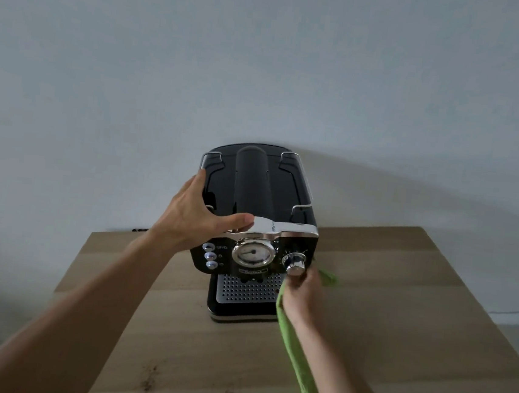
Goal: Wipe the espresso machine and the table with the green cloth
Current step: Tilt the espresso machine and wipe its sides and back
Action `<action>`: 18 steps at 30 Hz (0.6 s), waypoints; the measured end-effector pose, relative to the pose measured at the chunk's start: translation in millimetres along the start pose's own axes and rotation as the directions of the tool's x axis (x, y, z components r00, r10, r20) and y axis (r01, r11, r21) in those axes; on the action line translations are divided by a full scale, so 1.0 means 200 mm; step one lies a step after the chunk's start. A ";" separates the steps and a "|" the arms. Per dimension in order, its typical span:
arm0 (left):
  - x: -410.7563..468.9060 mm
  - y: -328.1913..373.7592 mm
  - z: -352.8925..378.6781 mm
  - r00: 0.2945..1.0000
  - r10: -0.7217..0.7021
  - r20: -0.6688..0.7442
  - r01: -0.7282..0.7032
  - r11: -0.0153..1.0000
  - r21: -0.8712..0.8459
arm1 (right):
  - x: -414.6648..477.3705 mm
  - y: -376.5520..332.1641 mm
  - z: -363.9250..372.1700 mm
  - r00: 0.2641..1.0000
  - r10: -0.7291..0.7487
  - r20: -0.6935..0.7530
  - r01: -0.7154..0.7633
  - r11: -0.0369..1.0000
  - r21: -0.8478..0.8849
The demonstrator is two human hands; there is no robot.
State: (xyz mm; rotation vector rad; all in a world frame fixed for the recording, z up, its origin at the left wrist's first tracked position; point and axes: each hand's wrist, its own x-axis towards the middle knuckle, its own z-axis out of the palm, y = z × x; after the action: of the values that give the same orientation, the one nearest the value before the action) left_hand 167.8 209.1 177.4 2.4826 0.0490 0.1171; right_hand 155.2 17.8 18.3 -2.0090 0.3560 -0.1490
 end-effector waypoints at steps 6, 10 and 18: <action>0.01 0.00 0.00 1.000 -0.006 0.011 0.005 1.000 0.013 | -0.10 0.24 0.36 0.835 -0.432 0.340 0.538 0.771 -0.342; 0.02 -0.01 0.00 1.000 0.005 0.017 -0.005 1.000 -0.003 | -0.06 0.22 0.45 0.601 -0.498 0.626 0.763 0.591 -0.262; 0.02 -0.02 0.00 1.000 0.029 -0.005 -0.030 0.999 -0.023 | 0.02 0.11 0.56 0.548 -0.450 0.705 0.747 0.643 -0.170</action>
State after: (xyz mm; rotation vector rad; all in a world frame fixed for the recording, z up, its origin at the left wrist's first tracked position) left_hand 172.5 212.6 176.2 2.4607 0.0130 0.1356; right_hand 183.5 102.4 -52.0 -2.4353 -0.8644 0.1751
